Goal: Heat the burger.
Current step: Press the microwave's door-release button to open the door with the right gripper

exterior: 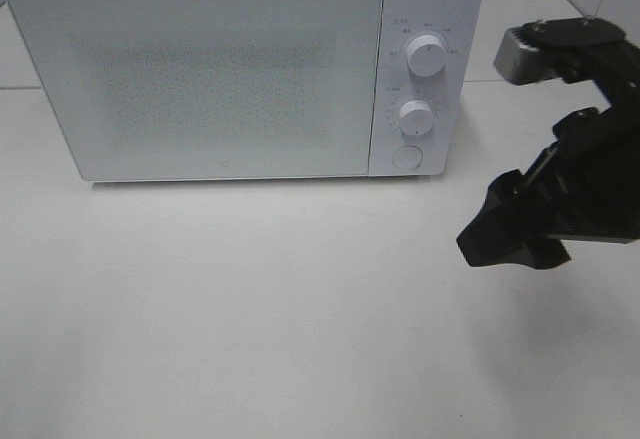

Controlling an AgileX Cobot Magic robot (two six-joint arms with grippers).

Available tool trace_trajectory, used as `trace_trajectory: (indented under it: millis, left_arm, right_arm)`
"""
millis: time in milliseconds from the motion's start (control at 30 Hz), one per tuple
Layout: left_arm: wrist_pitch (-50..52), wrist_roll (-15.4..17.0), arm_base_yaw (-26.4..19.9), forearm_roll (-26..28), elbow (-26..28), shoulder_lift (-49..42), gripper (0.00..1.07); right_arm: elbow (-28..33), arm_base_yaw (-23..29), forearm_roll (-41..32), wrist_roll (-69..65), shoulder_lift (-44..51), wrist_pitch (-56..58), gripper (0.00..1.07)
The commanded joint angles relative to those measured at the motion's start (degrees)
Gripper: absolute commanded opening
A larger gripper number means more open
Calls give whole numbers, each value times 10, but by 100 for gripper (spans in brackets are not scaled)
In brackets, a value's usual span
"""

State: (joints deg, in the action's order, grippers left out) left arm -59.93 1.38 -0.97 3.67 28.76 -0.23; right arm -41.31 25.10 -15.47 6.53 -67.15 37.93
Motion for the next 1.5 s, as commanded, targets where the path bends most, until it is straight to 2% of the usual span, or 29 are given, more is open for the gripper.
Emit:
trace_trajectory:
  millis: [33,367,533,600,633,667,733,767,1000,1100,1167,1500]
  left_arm:
    - [5,-1,-1,2,-1,-12,100]
    - [5,-1,-1,2,-1,-12,100]
    - [5,-1,-1,2,-1,-12,100]
    - [5,-1,-1,2,-1,-12,100]
    - [5,-1,-1,2,-1,-12,100]
    - [5,-1,-1,2,-1,-12,100]
    - [5,-1,-1,2,-1,-12,100]
    - [5,-1,-1,2,-1,-12,100]
    - [5,-1,-1,2,-1,-12,100]
    - [5,-1,-1,2,-1,-12,100]
    - [5,-1,-1,2,-1,-12,100]
    - [5,-1,-1,2,-1,-12,100]
  right_arm:
    - [-6,-3,13,-13,60,50,68]
    - [-5,-3,46,-24,207,157,68]
    - [-2,-13,74,-38,297,174,74]
    - [-2,-56,78,-38,348,191,79]
    - [-2,-56,78,-38,348,191,79]
    - [-2,-92,89,-38,378,202,80]
    - [-2,-105,96,-38,391,208,80]
    - [-2,-131,113,-38,423,219,79]
    - [-1,-168,123,-49,512,233,77]
    - [13,-176,128,-60,552,233,76]
    - [49,-176,132,-60,597,234,76]
    - [121,-176,133,-65,659,217,76]
